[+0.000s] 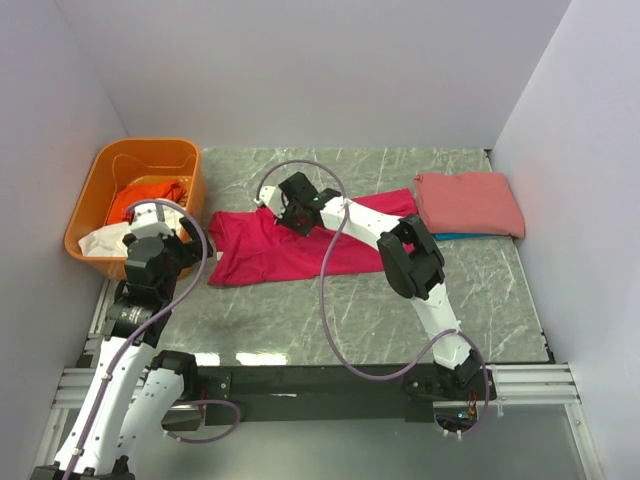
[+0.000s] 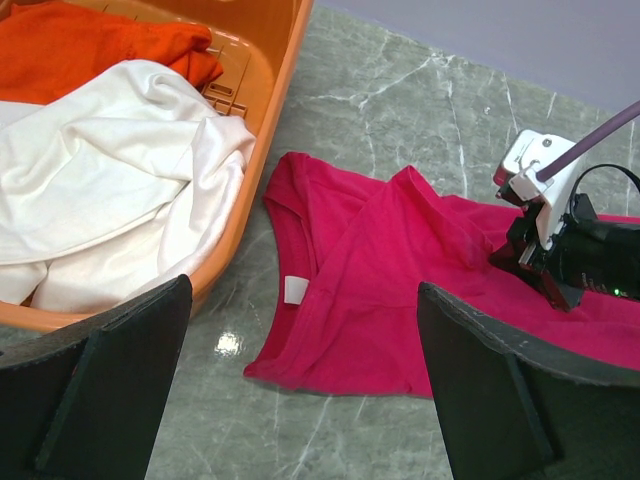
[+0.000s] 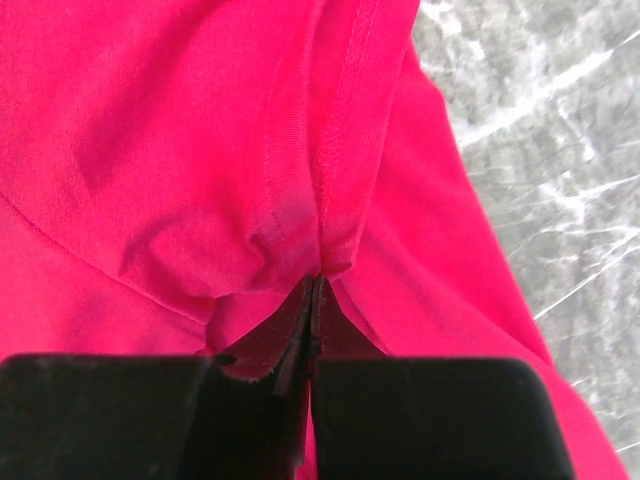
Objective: Fold and stack the t-shirts
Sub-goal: Fold the tshirt
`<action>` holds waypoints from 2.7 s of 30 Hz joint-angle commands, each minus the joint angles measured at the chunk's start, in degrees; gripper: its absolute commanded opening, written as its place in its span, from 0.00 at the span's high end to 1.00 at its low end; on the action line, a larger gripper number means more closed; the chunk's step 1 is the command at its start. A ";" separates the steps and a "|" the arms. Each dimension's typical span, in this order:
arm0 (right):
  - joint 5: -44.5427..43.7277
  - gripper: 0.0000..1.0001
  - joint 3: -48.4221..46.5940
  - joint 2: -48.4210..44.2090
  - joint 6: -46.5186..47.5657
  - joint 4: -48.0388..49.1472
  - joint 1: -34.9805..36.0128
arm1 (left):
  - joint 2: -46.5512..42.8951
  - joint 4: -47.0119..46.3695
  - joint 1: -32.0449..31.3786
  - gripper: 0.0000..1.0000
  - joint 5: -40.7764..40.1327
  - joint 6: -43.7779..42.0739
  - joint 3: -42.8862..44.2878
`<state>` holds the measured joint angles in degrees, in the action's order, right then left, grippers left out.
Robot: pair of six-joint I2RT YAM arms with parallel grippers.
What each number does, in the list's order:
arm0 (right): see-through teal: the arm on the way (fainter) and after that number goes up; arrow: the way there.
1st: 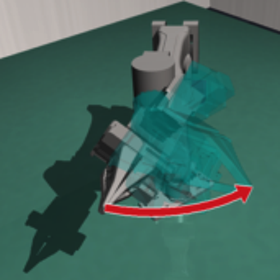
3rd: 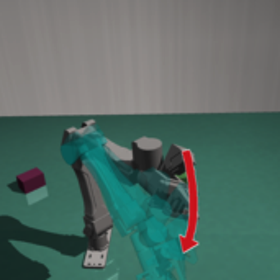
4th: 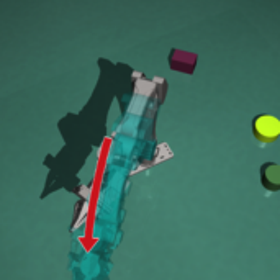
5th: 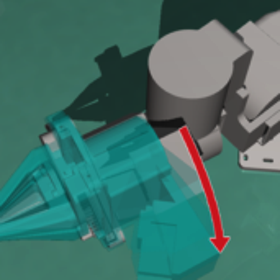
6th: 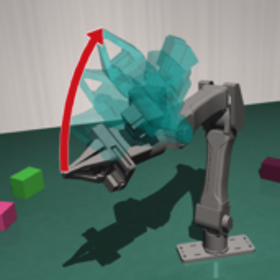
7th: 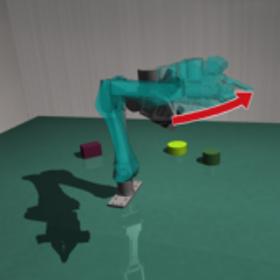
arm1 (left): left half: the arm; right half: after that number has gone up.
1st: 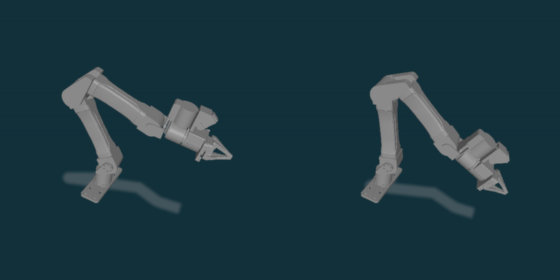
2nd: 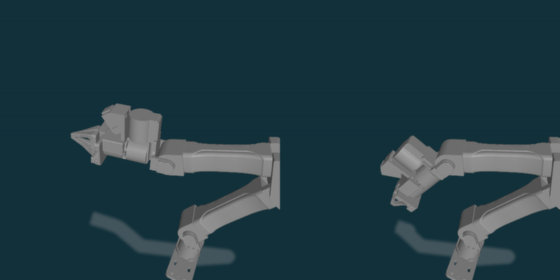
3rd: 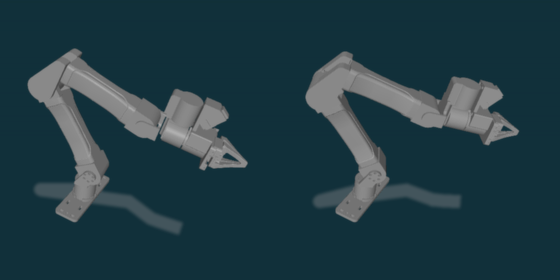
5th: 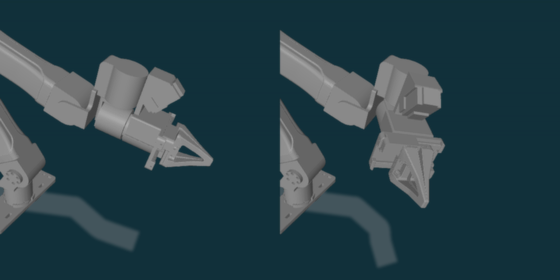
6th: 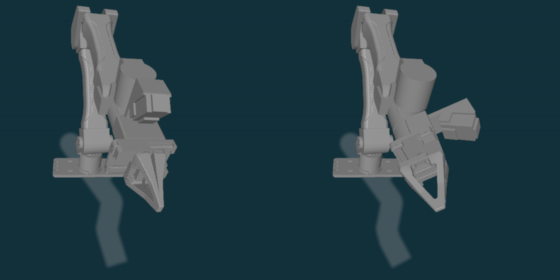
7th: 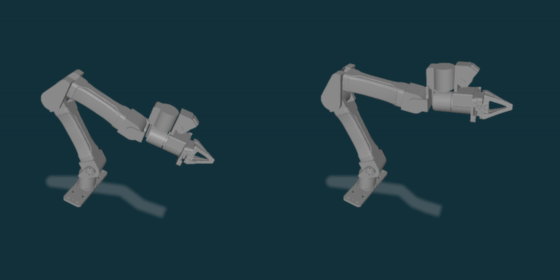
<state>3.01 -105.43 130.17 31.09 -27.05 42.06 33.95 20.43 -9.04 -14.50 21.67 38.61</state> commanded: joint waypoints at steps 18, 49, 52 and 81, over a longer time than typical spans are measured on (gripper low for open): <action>22.19 0.72 11.68 -22.83 5.34 -15.90 -13.05 | 5.33 1.20 0.16 0.14 15.36 19.08 -2.20; 28.64 0.41 65.00 -55.91 47.13 -0.29 -36.53 | 31.61 -2.23 -3.79 0.38 -4.73 51.10 -11.10; 28.37 0.41 64.56 -55.46 47.74 -0.72 -36.79 | 33.10 -4.34 -3.79 0.42 -6.58 51.19 -11.63; 18.97 0.78 57.79 -38.24 56.28 3.32 -39.34 | 32.23 -1.71 -6.34 0.56 -16.61 49.96 -10.40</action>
<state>23.46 -46.33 89.97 87.18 -23.83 3.05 68.47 18.39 -15.44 -25.47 71.61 27.97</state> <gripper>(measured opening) 0.274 0.443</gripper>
